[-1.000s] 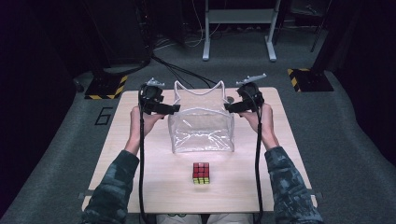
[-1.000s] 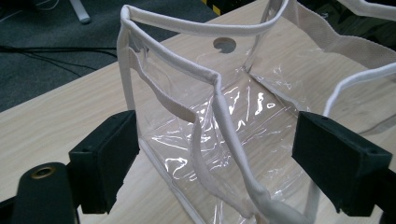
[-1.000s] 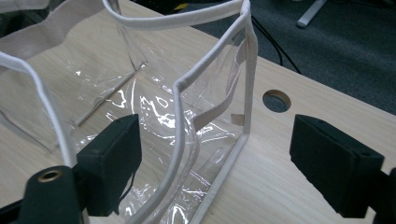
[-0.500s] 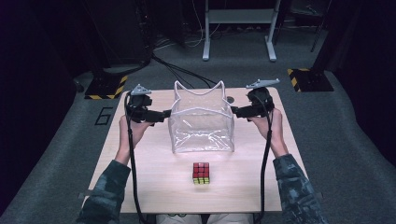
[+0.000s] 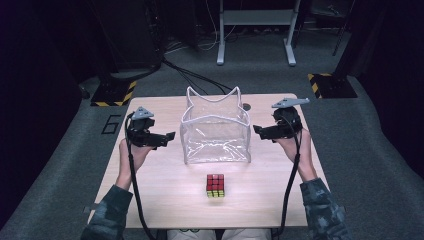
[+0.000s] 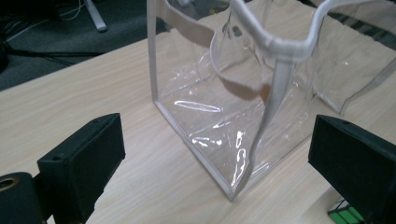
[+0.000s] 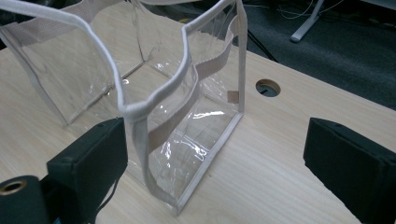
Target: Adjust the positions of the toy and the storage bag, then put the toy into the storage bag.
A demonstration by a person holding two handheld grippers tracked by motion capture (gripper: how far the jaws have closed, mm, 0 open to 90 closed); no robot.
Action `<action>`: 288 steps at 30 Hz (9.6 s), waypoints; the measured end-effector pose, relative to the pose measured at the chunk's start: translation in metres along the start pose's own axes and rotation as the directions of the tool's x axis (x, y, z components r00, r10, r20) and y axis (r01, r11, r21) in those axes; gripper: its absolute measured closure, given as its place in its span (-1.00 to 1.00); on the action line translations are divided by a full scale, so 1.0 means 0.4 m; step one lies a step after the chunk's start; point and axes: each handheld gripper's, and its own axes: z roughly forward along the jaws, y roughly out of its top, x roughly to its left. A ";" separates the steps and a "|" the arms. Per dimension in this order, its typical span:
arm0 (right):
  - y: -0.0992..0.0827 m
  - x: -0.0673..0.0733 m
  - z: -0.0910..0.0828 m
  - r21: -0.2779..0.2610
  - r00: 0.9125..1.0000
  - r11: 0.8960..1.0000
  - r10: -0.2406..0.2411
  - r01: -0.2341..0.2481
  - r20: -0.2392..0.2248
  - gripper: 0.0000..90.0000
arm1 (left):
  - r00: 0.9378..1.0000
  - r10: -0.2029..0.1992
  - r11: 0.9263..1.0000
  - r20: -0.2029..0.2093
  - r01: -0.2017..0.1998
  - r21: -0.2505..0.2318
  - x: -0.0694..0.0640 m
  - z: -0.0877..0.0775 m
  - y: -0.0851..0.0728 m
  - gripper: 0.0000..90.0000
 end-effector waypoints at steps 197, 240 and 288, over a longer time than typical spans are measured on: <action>-0.328 0.378 0.274 0.126 0.895 0.954 -0.203 0.272 -0.397 -0.35 | 0.993 -0.044 0.988 -0.107 0.060 0.146 0.045 0.125 -0.419 -0.90; -0.302 0.318 0.205 0.051 0.935 0.976 -0.186 0.211 -0.301 -0.26 | 0.994 -0.039 0.987 -0.103 0.055 0.151 0.046 0.124 -0.419 -0.90; -0.192 0.235 0.121 0.005 0.964 0.985 -0.168 0.173 -0.208 -0.26 | 0.993 -0.043 0.988 -0.107 0.058 0.141 0.045 0.125 -0.419 -0.90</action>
